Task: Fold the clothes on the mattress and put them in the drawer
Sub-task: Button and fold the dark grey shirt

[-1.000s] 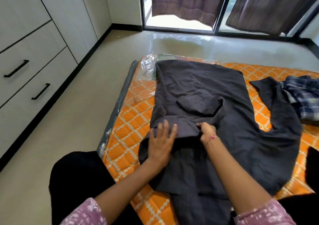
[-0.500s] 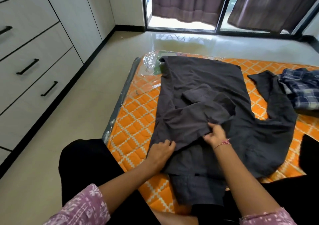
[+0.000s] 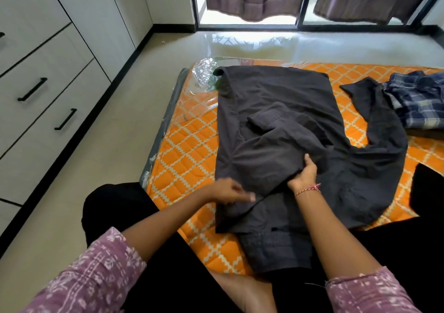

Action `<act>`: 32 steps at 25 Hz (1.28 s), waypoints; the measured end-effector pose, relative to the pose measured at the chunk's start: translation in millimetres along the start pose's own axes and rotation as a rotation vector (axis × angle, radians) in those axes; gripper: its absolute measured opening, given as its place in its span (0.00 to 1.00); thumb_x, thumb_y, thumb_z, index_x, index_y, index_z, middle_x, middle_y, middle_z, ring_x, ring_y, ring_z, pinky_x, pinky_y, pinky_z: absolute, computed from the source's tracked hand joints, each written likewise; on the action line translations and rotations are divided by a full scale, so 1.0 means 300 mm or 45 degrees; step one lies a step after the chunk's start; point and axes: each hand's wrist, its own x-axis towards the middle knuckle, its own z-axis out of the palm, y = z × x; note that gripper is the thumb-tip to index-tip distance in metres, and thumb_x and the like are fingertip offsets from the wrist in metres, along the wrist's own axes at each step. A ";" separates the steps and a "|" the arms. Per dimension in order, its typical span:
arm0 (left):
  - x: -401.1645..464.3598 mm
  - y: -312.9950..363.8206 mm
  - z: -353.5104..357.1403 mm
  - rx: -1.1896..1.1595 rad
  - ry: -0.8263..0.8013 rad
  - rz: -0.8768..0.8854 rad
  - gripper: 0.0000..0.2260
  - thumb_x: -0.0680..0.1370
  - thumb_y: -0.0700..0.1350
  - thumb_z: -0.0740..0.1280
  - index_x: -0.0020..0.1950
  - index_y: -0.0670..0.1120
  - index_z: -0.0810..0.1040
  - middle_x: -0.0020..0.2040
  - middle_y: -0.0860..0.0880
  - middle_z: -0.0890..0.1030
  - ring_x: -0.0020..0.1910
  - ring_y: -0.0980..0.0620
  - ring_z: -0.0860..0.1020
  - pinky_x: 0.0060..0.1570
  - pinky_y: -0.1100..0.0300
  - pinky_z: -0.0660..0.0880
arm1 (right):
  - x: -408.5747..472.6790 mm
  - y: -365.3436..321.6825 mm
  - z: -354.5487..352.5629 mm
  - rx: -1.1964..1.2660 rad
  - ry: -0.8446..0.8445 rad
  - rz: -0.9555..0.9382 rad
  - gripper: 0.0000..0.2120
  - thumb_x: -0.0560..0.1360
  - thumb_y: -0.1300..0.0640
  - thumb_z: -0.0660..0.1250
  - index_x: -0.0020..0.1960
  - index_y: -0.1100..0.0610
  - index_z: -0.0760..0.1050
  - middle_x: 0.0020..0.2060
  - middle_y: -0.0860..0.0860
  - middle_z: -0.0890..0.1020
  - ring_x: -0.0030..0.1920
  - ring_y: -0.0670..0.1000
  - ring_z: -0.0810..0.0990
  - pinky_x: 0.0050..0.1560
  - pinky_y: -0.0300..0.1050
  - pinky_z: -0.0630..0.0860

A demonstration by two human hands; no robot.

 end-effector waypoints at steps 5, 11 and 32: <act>0.030 -0.041 -0.022 -0.540 0.694 -0.547 0.31 0.76 0.56 0.67 0.71 0.40 0.63 0.68 0.39 0.67 0.64 0.38 0.70 0.60 0.47 0.72 | -0.064 0.177 0.003 -0.338 -0.154 0.272 0.12 0.80 0.60 0.60 0.61 0.62 0.74 0.44 0.57 0.82 0.45 0.55 0.80 0.54 0.51 0.77; 0.128 0.007 -0.046 -1.166 0.607 -0.593 0.16 0.78 0.55 0.65 0.51 0.41 0.70 0.53 0.39 0.76 0.50 0.40 0.77 0.50 0.47 0.76 | -0.028 0.051 -0.118 -0.478 0.075 0.168 0.07 0.80 0.65 0.59 0.44 0.61 0.74 0.25 0.51 0.82 0.24 0.47 0.81 0.22 0.39 0.77; 0.225 0.038 0.164 0.850 0.534 0.179 0.40 0.69 0.71 0.53 0.72 0.46 0.70 0.72 0.40 0.68 0.70 0.41 0.69 0.65 0.40 0.56 | 0.042 -0.088 -0.151 0.310 -0.271 0.125 0.16 0.70 0.48 0.65 0.50 0.58 0.80 0.47 0.56 0.85 0.50 0.55 0.82 0.56 0.51 0.75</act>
